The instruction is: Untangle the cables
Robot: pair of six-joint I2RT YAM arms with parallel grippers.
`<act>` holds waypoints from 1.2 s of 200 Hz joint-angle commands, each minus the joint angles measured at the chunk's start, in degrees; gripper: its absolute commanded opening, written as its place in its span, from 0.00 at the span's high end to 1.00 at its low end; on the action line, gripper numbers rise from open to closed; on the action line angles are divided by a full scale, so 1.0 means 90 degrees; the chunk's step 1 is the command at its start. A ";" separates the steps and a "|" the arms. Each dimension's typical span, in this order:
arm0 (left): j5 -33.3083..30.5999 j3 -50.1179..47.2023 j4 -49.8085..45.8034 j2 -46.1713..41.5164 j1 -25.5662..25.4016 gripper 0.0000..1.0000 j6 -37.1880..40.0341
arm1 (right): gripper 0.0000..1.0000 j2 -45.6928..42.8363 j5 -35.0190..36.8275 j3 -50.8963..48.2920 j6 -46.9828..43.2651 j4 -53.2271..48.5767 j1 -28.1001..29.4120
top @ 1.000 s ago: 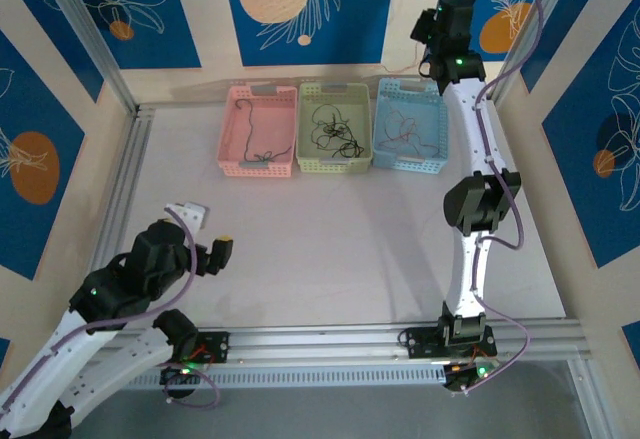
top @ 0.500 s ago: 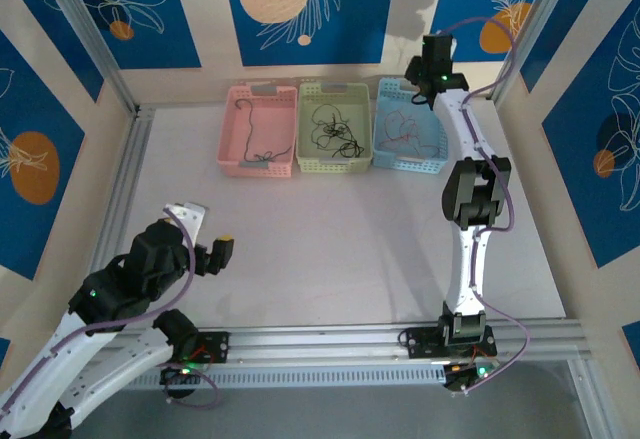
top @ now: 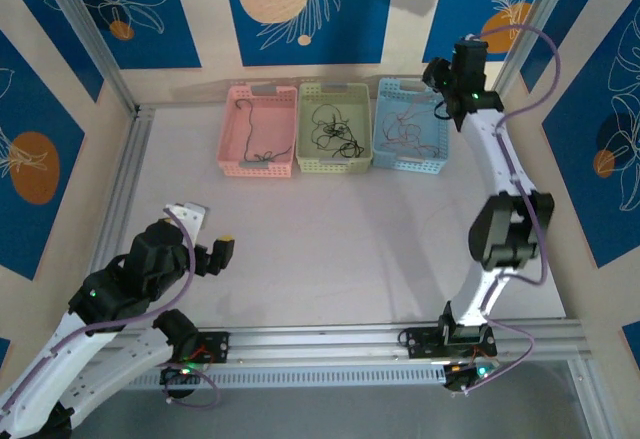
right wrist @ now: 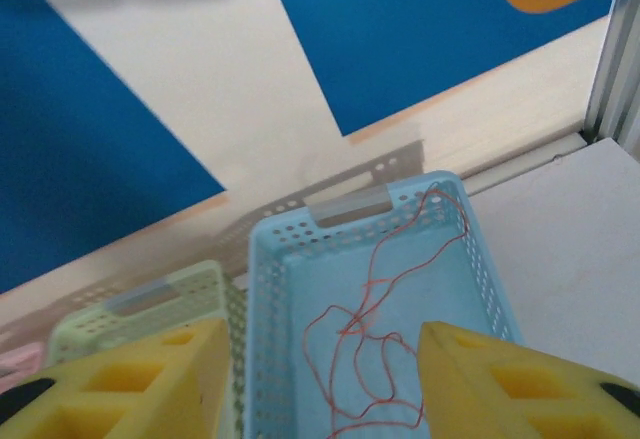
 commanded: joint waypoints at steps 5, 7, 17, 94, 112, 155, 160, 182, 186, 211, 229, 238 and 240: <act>-0.0023 -0.0005 0.0060 -0.0053 -0.0059 0.02 -0.0044 | 0.47 -0.1017 -0.0545 -0.1377 0.0160 0.0697 0.0051; -0.0030 0.0002 0.0050 -0.0046 -0.0056 0.02 -0.0053 | 0.47 -0.1113 -0.0579 -0.1487 0.0170 0.0726 0.0049; -0.0078 0.0041 0.0023 0.0004 -0.0064 0.02 -0.0121 | 0.47 -0.1598 -0.0675 -0.2061 0.0210 0.0846 0.0052; -0.0005 -0.0422 0.1801 0.0753 -0.0063 0.03 -0.0972 | 0.49 -0.5167 -0.0920 -0.6472 -0.0025 0.1434 0.0390; -0.1034 -0.0833 0.2748 0.1224 -0.0056 0.03 -0.0655 | 0.49 -0.5492 -0.0444 -0.7172 -0.0388 0.1537 0.0738; -0.2243 -0.2067 0.6281 0.2322 0.0466 0.00 0.0418 | 0.47 -0.5601 0.0578 -0.8371 -0.1529 0.2542 0.1115; -0.2252 -0.2226 0.6675 0.2416 0.0641 0.00 0.0452 | 0.47 -0.5583 0.0657 -0.8494 -0.1656 0.2761 0.1084; -0.2157 -0.2761 0.7894 0.2893 0.1488 0.00 0.0556 | 0.47 -0.5395 0.0595 -0.8905 -0.1868 0.3653 0.0859; -0.2177 -0.2793 0.8008 0.2987 0.1607 0.00 0.0607 | 0.47 -0.5302 0.0597 -0.8993 -0.1905 0.3895 0.0822; -0.2243 -0.3171 0.9665 0.3883 0.2010 0.00 0.1562 | 0.47 -0.4285 0.0622 -0.9215 -0.1757 0.5320 0.0497; -0.1968 -0.3213 1.0453 0.4590 0.2335 0.00 0.1837 | 0.47 -0.3556 0.0674 -0.9093 -0.1831 0.6185 0.0451; -0.1618 -0.3226 1.0744 0.4974 0.2591 0.00 0.1906 | 0.47 -0.3158 0.0596 -0.9149 -0.1780 0.6939 0.0345; -0.1610 -0.3205 1.0739 0.5063 0.2623 0.00 0.1922 | 0.47 -0.3105 0.0575 -0.9145 -0.1761 0.7070 0.0305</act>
